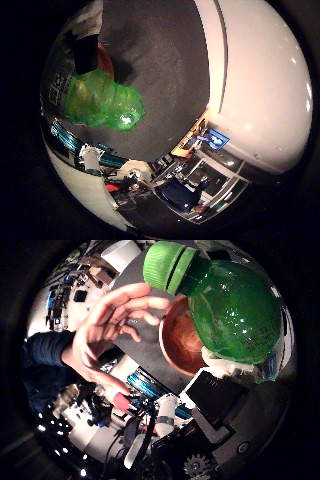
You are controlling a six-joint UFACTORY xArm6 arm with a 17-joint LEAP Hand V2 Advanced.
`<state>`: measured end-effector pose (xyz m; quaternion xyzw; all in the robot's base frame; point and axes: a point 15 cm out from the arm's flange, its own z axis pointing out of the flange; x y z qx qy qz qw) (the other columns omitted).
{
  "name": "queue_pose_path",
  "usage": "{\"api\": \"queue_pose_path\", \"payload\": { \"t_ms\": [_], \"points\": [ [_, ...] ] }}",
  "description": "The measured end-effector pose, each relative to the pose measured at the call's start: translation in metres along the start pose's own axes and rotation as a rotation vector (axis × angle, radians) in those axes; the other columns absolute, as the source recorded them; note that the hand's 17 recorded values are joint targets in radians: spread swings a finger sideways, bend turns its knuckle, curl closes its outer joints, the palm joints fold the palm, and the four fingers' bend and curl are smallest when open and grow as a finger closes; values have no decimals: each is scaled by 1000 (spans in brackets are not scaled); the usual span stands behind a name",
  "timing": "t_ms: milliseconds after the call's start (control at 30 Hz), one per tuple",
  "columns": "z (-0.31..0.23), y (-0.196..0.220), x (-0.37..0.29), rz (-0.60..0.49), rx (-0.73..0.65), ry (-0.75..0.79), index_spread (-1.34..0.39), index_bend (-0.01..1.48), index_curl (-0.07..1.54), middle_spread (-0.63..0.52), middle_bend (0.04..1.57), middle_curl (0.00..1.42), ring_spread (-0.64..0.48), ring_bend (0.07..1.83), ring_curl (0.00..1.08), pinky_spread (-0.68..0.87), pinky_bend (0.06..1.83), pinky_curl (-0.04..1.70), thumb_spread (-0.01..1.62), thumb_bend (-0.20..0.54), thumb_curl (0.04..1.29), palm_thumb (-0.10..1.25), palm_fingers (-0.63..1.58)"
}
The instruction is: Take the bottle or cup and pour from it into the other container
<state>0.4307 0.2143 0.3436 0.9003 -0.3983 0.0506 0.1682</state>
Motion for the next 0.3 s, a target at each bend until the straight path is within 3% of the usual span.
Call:
{"api": "queue_pose_path", "payload": {
  "t_ms": [300],
  "points": [
    [-8, 3, -6, -11, 15, -7, -308, 1030, 1107, -224, 1208, 1103, -323, 1233, 1066, -311, 1054, 1157, 32, -16, 901, 1192, 1055]
  ]
}}
